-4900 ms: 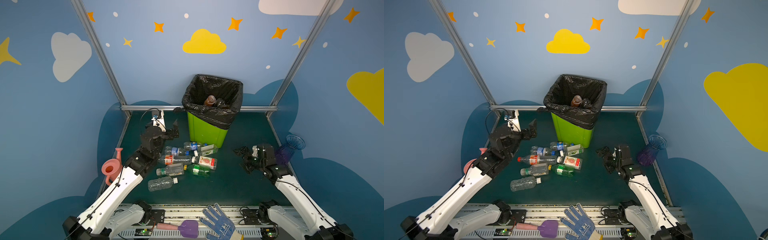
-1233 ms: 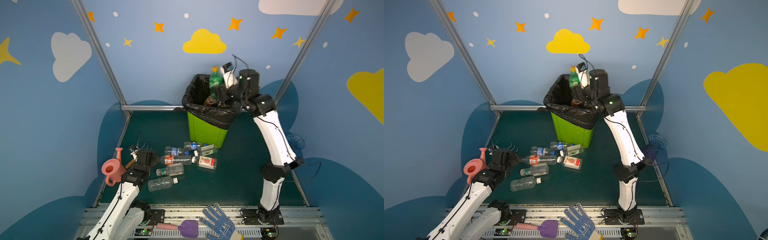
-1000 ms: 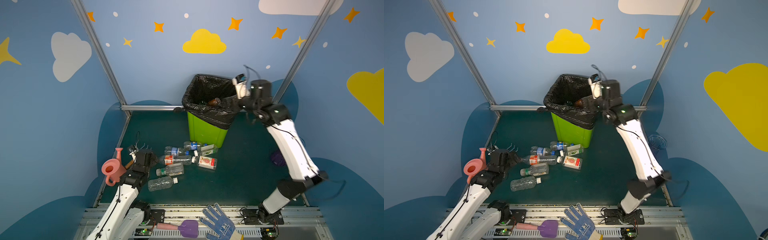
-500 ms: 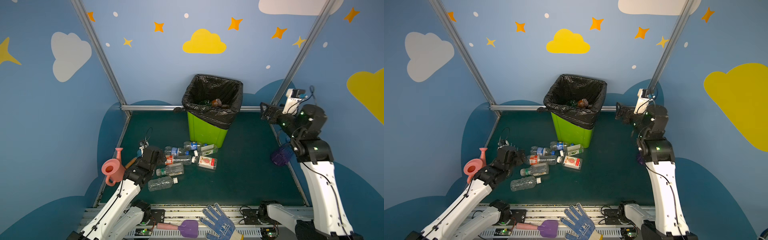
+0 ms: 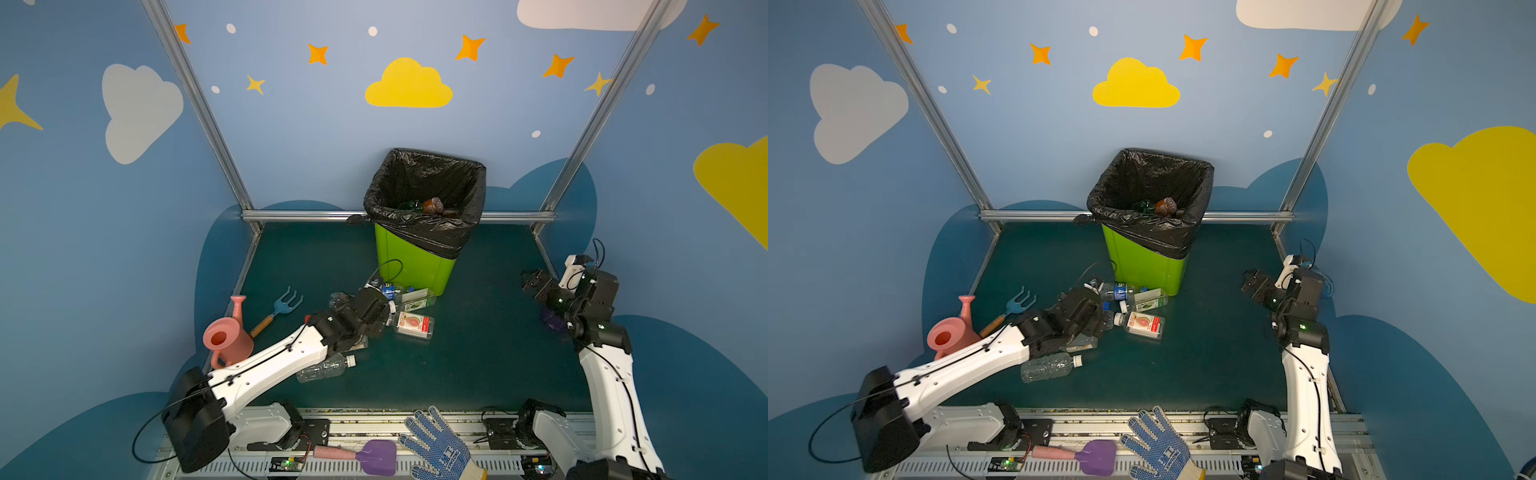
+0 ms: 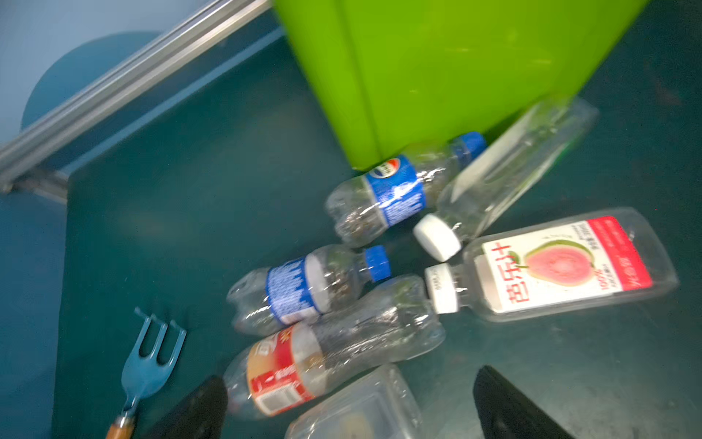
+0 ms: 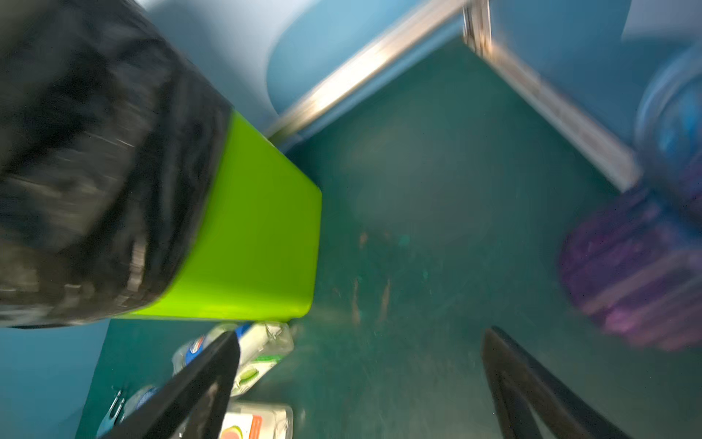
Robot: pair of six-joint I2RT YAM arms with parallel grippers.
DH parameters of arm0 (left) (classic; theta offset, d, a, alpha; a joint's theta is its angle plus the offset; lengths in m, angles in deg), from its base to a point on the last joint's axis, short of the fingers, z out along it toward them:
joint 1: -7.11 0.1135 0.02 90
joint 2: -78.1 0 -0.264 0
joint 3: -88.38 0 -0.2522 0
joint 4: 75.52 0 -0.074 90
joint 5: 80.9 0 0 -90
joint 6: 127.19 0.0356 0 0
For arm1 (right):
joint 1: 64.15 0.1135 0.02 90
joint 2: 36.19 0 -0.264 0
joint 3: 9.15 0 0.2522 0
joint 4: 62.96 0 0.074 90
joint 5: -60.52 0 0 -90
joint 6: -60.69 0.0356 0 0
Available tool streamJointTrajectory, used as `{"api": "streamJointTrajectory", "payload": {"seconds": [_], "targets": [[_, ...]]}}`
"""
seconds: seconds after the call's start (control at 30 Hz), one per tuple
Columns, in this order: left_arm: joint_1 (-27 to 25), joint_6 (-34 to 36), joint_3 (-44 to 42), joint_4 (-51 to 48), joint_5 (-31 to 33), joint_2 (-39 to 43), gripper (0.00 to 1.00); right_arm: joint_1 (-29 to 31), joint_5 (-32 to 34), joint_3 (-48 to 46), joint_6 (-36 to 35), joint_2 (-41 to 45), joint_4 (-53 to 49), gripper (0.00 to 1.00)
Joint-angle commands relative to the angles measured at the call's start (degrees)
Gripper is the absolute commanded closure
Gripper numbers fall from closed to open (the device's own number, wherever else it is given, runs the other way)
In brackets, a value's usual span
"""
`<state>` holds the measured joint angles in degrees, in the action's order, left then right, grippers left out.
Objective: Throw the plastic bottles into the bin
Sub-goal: 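Pull the right arm back to its side while left arm reaches toward the pile, then reach the left gripper across the pile and close on the square guava-label bottle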
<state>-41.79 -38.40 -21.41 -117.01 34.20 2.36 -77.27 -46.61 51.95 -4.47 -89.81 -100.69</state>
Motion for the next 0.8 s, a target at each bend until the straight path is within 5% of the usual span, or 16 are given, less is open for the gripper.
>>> {"api": "streamJointTrajectory", "payload": {"seconds": [0.0, 0.27, 0.77], "targets": [[-2.7, 8.5, 5.9, -2.7, -3.9, -6.8, 0.0, -1.2, -4.9, -3.8, 2.8, 0.0, 2.2, 0.02], [-6.3, 21.3, 20.3, -9.1, -13.2, -24.5, 0.0, -2.6, -5.8, -6.2, 3.9, 0.1, 3.3, 0.02], [-4.0, 30.4, 30.5, -12.6, -19.6, -37.7, 0.02, -5.8, -7.7, -6.6, 2.9, -0.4, 3.0, 0.02]]}}
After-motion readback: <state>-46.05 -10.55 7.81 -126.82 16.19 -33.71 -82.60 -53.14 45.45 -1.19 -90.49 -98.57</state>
